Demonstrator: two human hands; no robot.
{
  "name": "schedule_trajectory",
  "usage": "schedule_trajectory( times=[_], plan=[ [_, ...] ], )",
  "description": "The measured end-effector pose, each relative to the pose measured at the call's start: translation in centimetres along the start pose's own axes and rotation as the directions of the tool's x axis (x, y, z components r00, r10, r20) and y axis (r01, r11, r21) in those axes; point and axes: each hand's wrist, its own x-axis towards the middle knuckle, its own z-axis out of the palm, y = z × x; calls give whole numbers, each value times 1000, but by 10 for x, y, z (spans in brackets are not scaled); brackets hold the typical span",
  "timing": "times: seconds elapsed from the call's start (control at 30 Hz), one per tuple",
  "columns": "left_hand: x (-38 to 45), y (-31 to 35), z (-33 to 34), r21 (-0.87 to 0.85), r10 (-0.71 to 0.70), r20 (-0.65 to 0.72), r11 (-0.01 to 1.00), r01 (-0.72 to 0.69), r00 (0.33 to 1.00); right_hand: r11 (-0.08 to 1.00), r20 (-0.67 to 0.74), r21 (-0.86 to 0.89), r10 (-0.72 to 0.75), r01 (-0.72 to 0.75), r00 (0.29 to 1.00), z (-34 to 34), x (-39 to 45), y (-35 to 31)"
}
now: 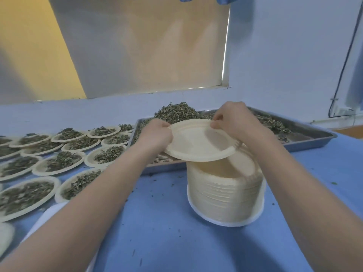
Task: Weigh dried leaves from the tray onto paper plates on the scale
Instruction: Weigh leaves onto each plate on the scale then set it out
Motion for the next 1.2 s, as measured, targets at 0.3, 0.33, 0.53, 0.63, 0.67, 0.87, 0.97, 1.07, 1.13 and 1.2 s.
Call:
schedule_trajectory(
  times=[0.3, 0.33, 0.53, 0.63, 0.67, 0.87, 0.97, 1.07, 1.13, 1.2],
  plan=[
    [-37, -86, -134, -114, -247, -223, 967, 226, 943, 988, 126, 62, -152, 145, 980, 85, -4, -128],
    [-46, -100, -147, -126, -282, -257, 958, 257, 924, 984, 165, 88, -165, 152, 972, 100, -9, -142],
    [-84, -170, -187, -85, -398, -311, 916, 391, 863, 969, 300, 199, -202, 146, 932, 172, -38, -190],
    [-86, -193, -188, -66, -421, -355, 902, 427, 835, 970, 286, 208, -185, 128, 940, 189, -44, -197],
    [-85, -201, -186, -80, -436, -353, 895, 438, 828, 973, 281, 195, -180, 127, 943, 192, -45, -197],
    [-87, -223, -176, -82, -440, -336, 894, 440, 832, 980, 302, 135, -183, 148, 936, 206, -43, -192],
    [-92, -228, -175, -236, -413, -348, 907, 348, 842, 963, 305, 257, -161, 81, 939, 209, -40, -189],
    [-101, -231, -176, -430, -405, -339, 870, 243, 849, 883, 322, 467, -121, -47, 939, 211, -39, -186],
    [-107, -234, -175, -524, -386, -359, 837, 159, 849, 803, 327, 586, -113, -108, 938, 212, -41, -183],
    [-112, -235, -172, -574, -345, -400, 816, 61, 849, 719, 355, 671, -99, -180, 930, 212, -44, -179]
  ],
)
